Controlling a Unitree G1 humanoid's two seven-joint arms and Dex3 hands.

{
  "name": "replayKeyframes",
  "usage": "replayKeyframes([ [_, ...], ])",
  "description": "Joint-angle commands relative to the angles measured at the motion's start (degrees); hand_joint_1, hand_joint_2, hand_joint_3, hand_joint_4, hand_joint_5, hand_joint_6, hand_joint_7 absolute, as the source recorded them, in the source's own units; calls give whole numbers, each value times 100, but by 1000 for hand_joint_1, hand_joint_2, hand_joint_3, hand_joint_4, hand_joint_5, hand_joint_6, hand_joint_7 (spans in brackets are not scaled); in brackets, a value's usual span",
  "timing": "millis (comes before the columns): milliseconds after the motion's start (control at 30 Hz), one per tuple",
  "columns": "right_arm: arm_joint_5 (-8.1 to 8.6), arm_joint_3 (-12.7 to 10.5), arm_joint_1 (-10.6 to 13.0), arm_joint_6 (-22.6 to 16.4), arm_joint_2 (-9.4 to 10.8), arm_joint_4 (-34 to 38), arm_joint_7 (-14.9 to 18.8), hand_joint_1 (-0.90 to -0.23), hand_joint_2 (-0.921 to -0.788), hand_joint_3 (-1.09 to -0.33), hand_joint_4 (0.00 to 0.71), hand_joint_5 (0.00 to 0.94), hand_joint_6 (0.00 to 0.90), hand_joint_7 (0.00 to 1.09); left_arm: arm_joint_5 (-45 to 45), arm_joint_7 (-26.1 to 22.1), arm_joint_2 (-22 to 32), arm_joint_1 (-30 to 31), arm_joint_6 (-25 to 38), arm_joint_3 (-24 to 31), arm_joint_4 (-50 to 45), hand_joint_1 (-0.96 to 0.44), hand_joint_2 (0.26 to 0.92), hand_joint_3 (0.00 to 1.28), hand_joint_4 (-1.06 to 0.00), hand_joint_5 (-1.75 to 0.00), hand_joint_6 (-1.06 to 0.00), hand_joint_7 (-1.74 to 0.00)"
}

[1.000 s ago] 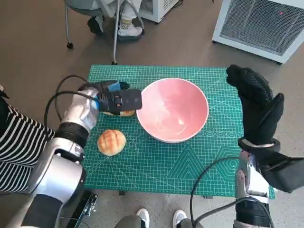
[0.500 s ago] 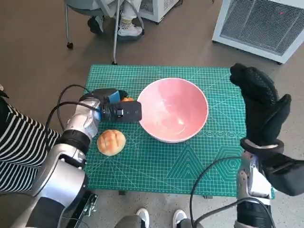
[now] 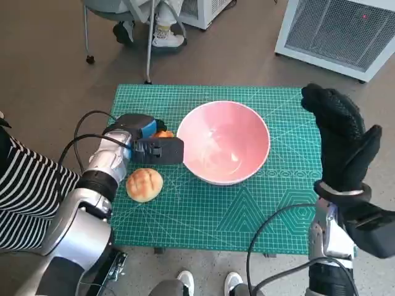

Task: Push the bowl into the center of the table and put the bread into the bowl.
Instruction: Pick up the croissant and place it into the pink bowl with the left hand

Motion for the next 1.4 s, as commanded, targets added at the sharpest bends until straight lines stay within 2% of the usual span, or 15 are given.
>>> replayKeyframes([
  [33, -22, -6, 105, 7, 19, 99, -7, -666, -921, -737, 175, 0, 107, 360, 5, 11, 50, 183, -29, 15, 89, 6, 920, 82, -630, -1263, -651, -1083],
  [500, -22, 24, 89, -4, 20, 154, 17, -656, -921, -734, 179, 2, 120, 375, -115, 222, 158, 160, -158, 187, 52, 0, 920, 83, -676, -1264, -615, -1086],
  [767, 23, 29, 111, 14, 12, 126, 50, -654, -921, -734, 181, 2, 122, 378, -310, 285, 315, -208, -290, 484, -55, 0, 920, 90, -672, -1283, -607, -1075],
  [900, 48, 35, 129, 51, 5, 65, 62, -654, -921, -734, 181, 2, 123, 379, -510, 641, 394, -374, -499, 740, -186, 1, 920, 82, -674, -1245, -617, -1105],
  [1167, 54, 66, 177, 85, 19, -47, 68, -655, -921, -733, 181, 2, 124, 383, -764, 1490, 540, -629, -1331, 1111, -757, 1, 920, 65, -684, -1192, -633, -1134],
  [1400, 40, 87, 195, 61, 17, -39, 66, -655, -921, -732, 182, 2, 124, 385, -837, 1771, 543, -465, -1829, 1228, -1718, 1, 920, 77, -676, -1185, -612, -1171],
])
